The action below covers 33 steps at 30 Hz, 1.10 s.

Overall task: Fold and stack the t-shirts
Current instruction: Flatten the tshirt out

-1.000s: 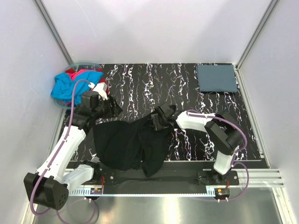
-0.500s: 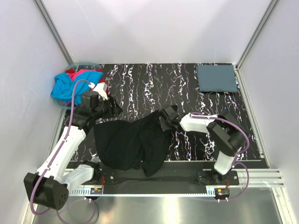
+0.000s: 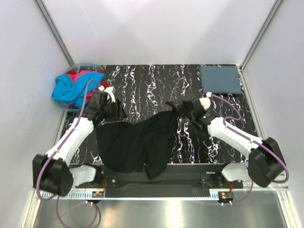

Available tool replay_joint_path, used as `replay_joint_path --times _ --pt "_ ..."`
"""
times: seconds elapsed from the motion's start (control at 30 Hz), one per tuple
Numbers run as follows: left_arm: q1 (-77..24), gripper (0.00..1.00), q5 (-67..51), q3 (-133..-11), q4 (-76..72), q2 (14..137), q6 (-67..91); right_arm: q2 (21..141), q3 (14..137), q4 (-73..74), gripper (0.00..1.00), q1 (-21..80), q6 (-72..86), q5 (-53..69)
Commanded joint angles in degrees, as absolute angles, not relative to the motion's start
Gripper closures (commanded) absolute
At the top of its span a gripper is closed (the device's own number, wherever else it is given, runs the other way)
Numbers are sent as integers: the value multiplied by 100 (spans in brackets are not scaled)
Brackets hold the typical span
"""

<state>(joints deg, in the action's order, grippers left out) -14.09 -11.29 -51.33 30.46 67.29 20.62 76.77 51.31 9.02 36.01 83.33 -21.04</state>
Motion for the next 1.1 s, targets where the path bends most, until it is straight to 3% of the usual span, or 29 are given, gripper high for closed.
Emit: replay_joint_path --times 0.0,0.17,0.33,0.57,0.7,0.77,0.8,0.9,1.0,1.07 --pt "-1529 41 -1065 -5729 3137 7432 1680 7253 4686 1142 100 3323 7296 -1916" --pt "-1845 42 -422 -6625 3822 8752 1161 6435 4061 1195 100 2699 6856 -1636" --pt "-1898 46 -597 -7224 4297 9912 914 5977 3999 1204 100 2654 6531 -1459" --pt "-2188 38 -246 -7207 4342 10308 1283 5809 3858 1213 100 2646 6487 -1336" --pt "-2390 40 -132 -7251 4316 10730 1458 5845 3858 1222 100 2628 6495 -1327" --pt "-2434 46 -26 -7242 4298 10845 1529 5871 3876 1230 100 2628 6469 -1301" --pt "-2435 69 122 -7242 4298 10881 1582 5871 3902 1230 100 2628 6434 -1292" --pt "-2408 100 307 -7426 4324 10733 1573 5897 4077 1239 100 2575 6241 -1336" --pt "-2338 100 597 -8119 4699 10504 1573 6046 4488 1239 100 2356 5926 -1441" --pt "-2294 100 1114 -9242 5096 10310 1530 6309 4911 1248 100 1902 5670 -1232"
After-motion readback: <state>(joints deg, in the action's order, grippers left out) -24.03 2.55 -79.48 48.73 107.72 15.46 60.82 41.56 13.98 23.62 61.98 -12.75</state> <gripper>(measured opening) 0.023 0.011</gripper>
